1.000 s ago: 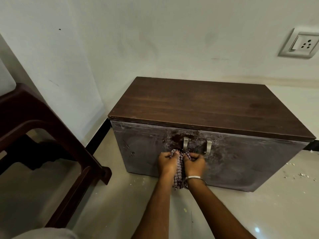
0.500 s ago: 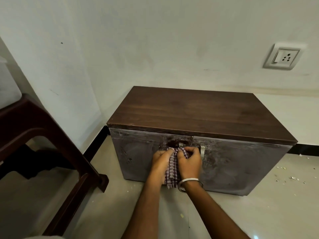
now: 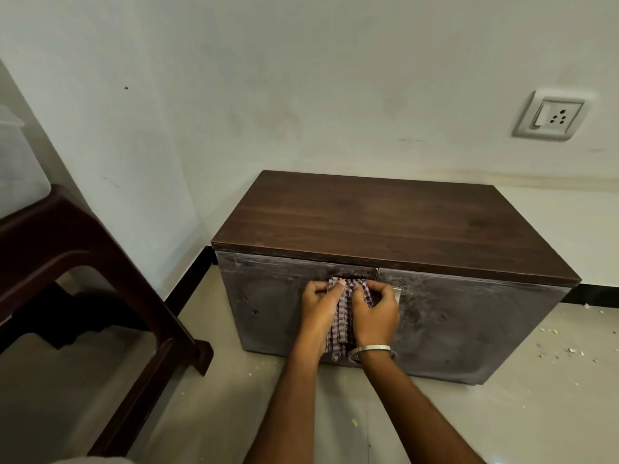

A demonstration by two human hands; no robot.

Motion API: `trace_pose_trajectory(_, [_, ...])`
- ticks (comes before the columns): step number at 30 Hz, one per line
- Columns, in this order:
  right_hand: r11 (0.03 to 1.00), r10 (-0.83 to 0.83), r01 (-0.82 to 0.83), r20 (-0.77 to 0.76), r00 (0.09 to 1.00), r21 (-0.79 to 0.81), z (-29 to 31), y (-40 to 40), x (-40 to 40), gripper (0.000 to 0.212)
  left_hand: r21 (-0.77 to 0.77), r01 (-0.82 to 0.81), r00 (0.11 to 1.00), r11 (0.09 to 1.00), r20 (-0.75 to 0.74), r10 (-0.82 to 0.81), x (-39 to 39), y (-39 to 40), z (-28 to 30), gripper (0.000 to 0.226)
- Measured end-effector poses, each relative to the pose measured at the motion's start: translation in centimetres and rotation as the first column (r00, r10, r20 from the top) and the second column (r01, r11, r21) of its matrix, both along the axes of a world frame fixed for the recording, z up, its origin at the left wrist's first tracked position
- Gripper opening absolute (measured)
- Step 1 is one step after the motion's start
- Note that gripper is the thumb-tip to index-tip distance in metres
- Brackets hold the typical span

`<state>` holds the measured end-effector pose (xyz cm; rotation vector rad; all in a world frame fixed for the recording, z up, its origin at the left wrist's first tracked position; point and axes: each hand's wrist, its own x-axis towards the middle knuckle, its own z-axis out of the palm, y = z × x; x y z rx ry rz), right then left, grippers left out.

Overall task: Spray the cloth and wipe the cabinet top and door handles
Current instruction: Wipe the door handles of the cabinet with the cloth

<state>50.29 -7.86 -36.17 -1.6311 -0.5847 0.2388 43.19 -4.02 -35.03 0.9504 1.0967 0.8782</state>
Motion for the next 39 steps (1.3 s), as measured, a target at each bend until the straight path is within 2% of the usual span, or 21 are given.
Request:
trace_pose_trajectory(5, [0.994, 0.11, -0.106, 0.155, 0.982, -0.034, -0.5, 0.0, -0.8, 0.01, -0.09, -0.067, 0.997, 0.994, 0.04, 0.071, -0.6, -0.1, -1.2, 0.022])
trace_pose_trajectory(7, [0.994, 0.108, -0.102, 0.18, 0.978, -0.04, -1.3, -0.7, -1.1, 0.01, -0.096, -0.047, 0.998, 0.994, 0.025, 0.05, -0.8, -0.4, -1.9, 0.021])
trace_pose_trajectory(13, [0.994, 0.105, -0.104, 0.107, 0.989, -0.018, -3.6, -1.4, -0.9, 0.01, -0.021, 0.017, 0.999, 1.0, -0.034, -0.017, -0.8, -0.9, -2.6, 0.016])
trace_pose_trajectory(19, [0.987, 0.08, -0.078, 0.008, 0.997, -0.14, -4.8, -1.8, -0.5, 0.01, -0.067, 0.054, 0.986, 0.996, -0.151, -0.064, -0.7, -1.6, -3.7, 0.016])
trace_pose_trajectory(23, [0.999, 0.021, -0.017, 0.097, 0.995, -0.041, -2.4, -3.0, 0.1, 0.011, -0.118, 0.136, 0.983, 0.984, -0.108, -0.149, 0.0, -1.5, -2.5, 0.021])
trace_pose_trajectory(25, [1.0, -0.011, 0.01, 0.131, 0.991, 0.008, -0.9, -3.5, 0.6, 0.012, -0.168, 0.205, 0.977, 0.964, -0.017, -0.211, 0.6, -1.6, -1.4, 0.021])
trace_pose_trajectory(27, [0.997, -0.056, 0.05, 0.126, 0.99, 0.051, 0.0, -3.9, 1.3, 0.012, -0.219, 0.251, 0.968, 0.943, 0.067, -0.242, 1.4, -1.9, -0.1, 0.021])
trace_pose_trajectory(29, [0.993, -0.093, 0.088, 0.066, 0.993, 0.076, 0.4, -4.3, 2.4, 0.012, -0.216, 0.275, 0.961, 0.937, 0.071, -0.266, 2.4, -2.1, 0.9, 0.019])
trace_pose_trajectory(31, [0.994, -0.079, 0.079, -0.004, 0.997, 0.07, 0.6, -4.2, 3.7, 0.013, -0.188, 0.272, 0.962, 0.944, 0.066, -0.264, 3.4, -2.3, 1.6, 0.018])
trace_pose_trajectory(35, [1.0, -0.001, 0.001, 0.009, 1.0, -0.011, 0.8, -3.4, 5.3, 0.014, -0.166, 0.164, 0.985, 0.972, 0.09, -0.15, 4.4, -2.4, 1.3, 0.011])
trace_pose_trajectory(39, [0.996, -0.073, 0.073, 0.012, 0.997, -0.043, 0.7, -3.2, 5.9, 0.013, -0.139, 0.13, 0.989, 0.982, 0.087, -0.119, 5.1, -2.8, 0.7, 0.011])
